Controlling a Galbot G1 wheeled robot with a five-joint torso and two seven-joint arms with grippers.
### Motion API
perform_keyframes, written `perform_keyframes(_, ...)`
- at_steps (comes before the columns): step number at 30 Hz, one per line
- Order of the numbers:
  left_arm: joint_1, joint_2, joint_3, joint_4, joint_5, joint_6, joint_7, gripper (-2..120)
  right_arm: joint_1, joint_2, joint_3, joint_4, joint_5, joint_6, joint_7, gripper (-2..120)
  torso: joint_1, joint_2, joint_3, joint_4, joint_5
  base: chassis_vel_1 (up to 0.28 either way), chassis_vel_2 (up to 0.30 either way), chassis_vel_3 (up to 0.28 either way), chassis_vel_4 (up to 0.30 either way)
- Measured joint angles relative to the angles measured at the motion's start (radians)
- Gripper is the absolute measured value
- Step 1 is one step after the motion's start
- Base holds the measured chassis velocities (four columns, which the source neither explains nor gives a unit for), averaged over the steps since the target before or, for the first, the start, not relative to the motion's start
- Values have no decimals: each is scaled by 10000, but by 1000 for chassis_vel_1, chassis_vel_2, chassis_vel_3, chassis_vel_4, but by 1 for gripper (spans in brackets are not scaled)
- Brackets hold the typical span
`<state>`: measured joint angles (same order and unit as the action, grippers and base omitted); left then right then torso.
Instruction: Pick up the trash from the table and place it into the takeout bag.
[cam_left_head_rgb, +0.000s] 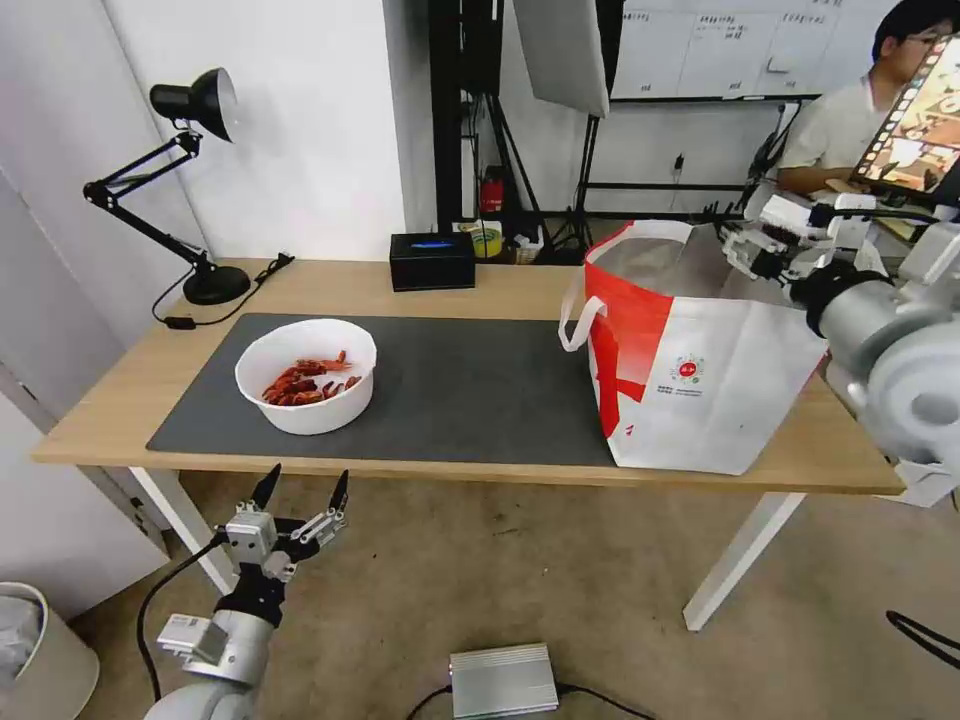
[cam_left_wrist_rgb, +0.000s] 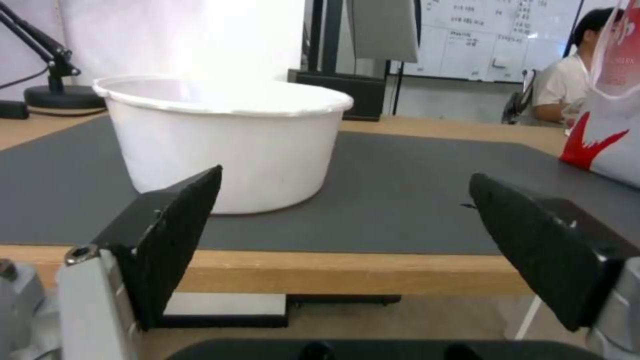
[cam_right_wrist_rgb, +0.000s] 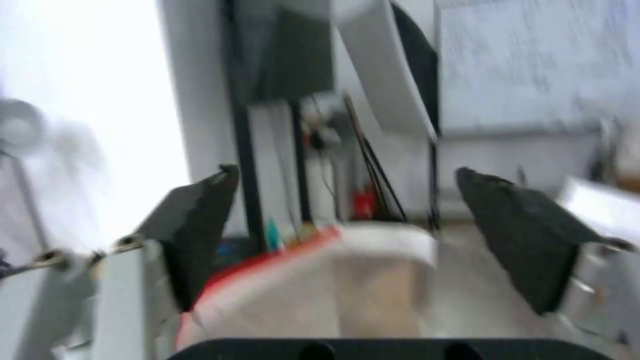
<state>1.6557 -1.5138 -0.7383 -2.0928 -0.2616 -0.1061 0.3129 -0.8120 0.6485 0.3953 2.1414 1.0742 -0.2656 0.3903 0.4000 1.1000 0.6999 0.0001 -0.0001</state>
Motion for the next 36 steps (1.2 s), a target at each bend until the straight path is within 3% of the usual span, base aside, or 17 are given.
perform_keyframes(3, 10, -9, -37, -35, 0, -1, 1, 100, -282, 300, -554, 214, -1359, 1126, -822, 97, 0, 0, 0, -1, 1, 0, 0, 0, 0)
perform_keyframes(11, 30, 106, -71, -81, -23, 26, 0, 100, -1160, 1244, -1012, 533, -3628, 2368, -1447, 100, 0, 1, 0, 0, -1, 0, 0, 0, 0)
perform_keyframes(15, -14, 190, -62, -94, -36, 107, -12, 100, -2242, 2082, -735, 580, -4779, 2962, -1754, 100, 0, 1, 0, 0, -1, 0, 0, 0, 0)
perform_keyframes(18, -166, 217, -65, -99, -133, 231, -56, 100, -3613, 3114, -293, 593, -6140, 3663, -1929, 100, 0, 1, 0, -3, -1, 0, 0, 0, 0)
perform_keyframes(19, -166, 217, -65, -99, -133, 231, -56, 100, -3613, 3114, -293, 593, -6140, 3663, -1929, 100, 0, 1, 0, -3, -1, 0, 0, 0, 0)
perform_keyframes(21, -276, 240, -17, -109, -159, 311, -94, 100, -4450, 3963, -13, 463, -7333, 4231, -2121, 100, -1, 1, 0, -3, 0, 0, 0, 0, 0)
perform_keyframes(22, -276, 240, -17, -109, -159, 311, -94, 100, -4450, 3963, -13, 463, -7333, 4231, -2121, 100, -1, 1, 0, -3, 0, 0, 0, 0, 0)
perform_keyframes(25, -405, 278, 118, -188, -163, 431, -214, 100, -5241, 4955, 357, 217, -8702, 4921, -2304, 100, -1, 1, 0, -2, 0, 0, 0, 0, 0)
perform_keyframes(36, -582, 483, 344, -215, -76, 633, -455, 100, -6865, 6781, 769, -455, -10455, 6238, -2236, 100, -1, 0, -1, -2, -1, 0, 0, 0, 0)
